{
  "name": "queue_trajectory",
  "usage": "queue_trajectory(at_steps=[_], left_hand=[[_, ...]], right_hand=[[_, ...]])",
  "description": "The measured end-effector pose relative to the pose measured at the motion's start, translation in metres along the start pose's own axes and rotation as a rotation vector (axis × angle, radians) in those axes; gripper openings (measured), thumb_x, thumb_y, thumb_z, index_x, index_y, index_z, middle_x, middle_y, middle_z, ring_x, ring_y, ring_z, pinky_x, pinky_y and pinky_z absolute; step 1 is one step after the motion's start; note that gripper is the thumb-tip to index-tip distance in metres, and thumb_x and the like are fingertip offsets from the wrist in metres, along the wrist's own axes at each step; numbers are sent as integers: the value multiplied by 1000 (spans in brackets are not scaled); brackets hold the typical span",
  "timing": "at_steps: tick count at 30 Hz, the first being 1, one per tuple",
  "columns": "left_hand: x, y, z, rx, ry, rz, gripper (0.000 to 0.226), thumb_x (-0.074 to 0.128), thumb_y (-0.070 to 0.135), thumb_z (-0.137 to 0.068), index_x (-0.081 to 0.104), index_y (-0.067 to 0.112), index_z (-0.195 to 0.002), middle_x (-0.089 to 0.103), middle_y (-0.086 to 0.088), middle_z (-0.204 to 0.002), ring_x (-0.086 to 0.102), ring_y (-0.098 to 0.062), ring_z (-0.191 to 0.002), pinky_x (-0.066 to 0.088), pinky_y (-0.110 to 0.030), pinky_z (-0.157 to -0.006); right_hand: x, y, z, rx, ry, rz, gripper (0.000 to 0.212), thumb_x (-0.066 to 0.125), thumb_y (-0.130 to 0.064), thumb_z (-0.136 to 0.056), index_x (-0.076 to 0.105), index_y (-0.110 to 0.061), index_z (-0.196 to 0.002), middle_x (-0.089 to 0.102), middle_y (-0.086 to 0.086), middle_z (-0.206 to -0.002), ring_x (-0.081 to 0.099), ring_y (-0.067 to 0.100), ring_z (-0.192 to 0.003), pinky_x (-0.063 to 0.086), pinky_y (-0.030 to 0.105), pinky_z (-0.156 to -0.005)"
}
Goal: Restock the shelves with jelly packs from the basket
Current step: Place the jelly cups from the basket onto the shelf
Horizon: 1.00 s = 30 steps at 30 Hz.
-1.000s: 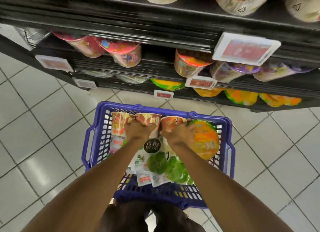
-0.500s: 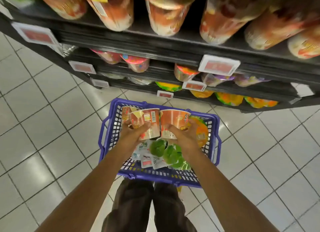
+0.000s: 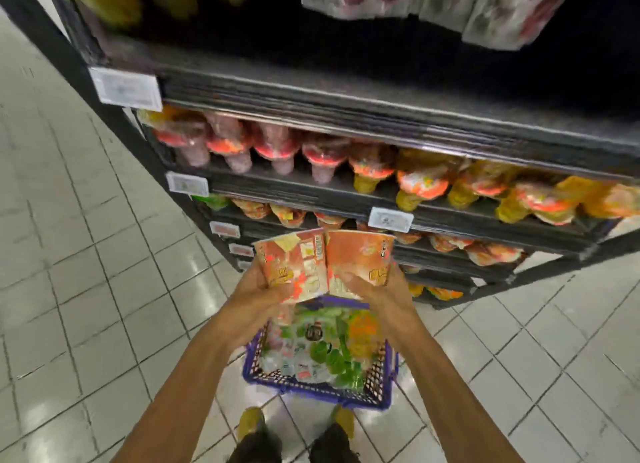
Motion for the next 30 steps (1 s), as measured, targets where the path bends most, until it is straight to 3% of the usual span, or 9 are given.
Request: queue_trajectory(at_steps=[4, 6, 10, 16, 19, 24, 27, 30], left_hand=[[5, 90, 33, 198, 31, -113, 74, 83, 5, -67, 46, 19, -130, 68, -3, -119, 65, -23, -111, 57, -33, -85], [4, 132, 48, 282, 37, -130, 79, 82, 9, -65, 43, 19, -133, 68, -4, -119, 68, -20, -107, 57, -29, -80], [8, 219, 85, 466, 14, -205, 96, 93, 17, -56, 40, 26, -135, 69, 4, -117, 67, -16, -107, 57, -29, -83], [28, 343, 144, 735, -13, -250, 115, 93, 49, -32, 42, 30, -134, 67, 7, -120, 67, -11, -107, 53, -32, -91], [44, 403, 167, 859, -47, -292, 109, 89, 50, -33, 42, 36, -130, 67, 12, -118, 67, -8, -104, 53, -33, -91], [93, 499, 194, 1065, -76, -356, 97, 85, 55, -37, 45, 39, -124, 69, 14, -111, 68, -1, -99, 54, -21, -78], [128, 552, 207, 1171, -65, -371, 99, 91, 58, -38, 46, 36, -123, 68, 14, -109, 68, 2, -93, 55, -18, -77], [161, 604, 221, 1273, -61, -411, 104, 85, 64, -35, 42, 38, -126, 65, 16, -112, 66, 0, -97, 49, -16, -74]], right_hand=[[18, -81, 37, -204, -37, -97, 78, 79, -36, -76, 37, -44, -141, 55, -17, -139, 58, 5, -118, 49, 22, -89], [27, -122, 59, -326, -14, -90, 69, 82, -38, -73, 42, -52, -128, 65, -29, -118, 64, -5, -103, 52, 14, -76], [43, -205, 99, -556, 72, -84, 53, 86, -27, -69, 61, -29, -115, 75, -5, -105, 72, 15, -96, 57, 22, -73], [53, -321, 161, -833, 142, -161, 62, 87, -41, -55, 64, -25, -110, 74, 4, -105, 72, 22, -97, 57, 29, -76], [48, -377, 189, -951, 163, -177, 63, 85, -47, -55, 64, -24, -110, 73, 5, -107, 71, 24, -99, 55, 31, -79], [31, -470, 222, -1125, 169, -144, 65, 84, -48, -54, 64, -23, -111, 75, 2, -103, 73, 19, -91, 57, 20, -64], [20, -526, 238, -1228, 195, -117, 67, 82, -53, -53, 64, -25, -111, 75, -2, -103, 72, 14, -93, 54, 24, -73], [9, -588, 253, -1340, 231, -94, 67, 82, -56, -53, 64, -27, -110, 75, -4, -104, 72, 14, -95, 53, 35, -84]])
Point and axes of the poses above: each hand's wrist, its own z-axis away from the middle knuckle, its own x-axis out of the palm, y = z × x, the point moved 4 cm from there along -z, towards the middle knuckle
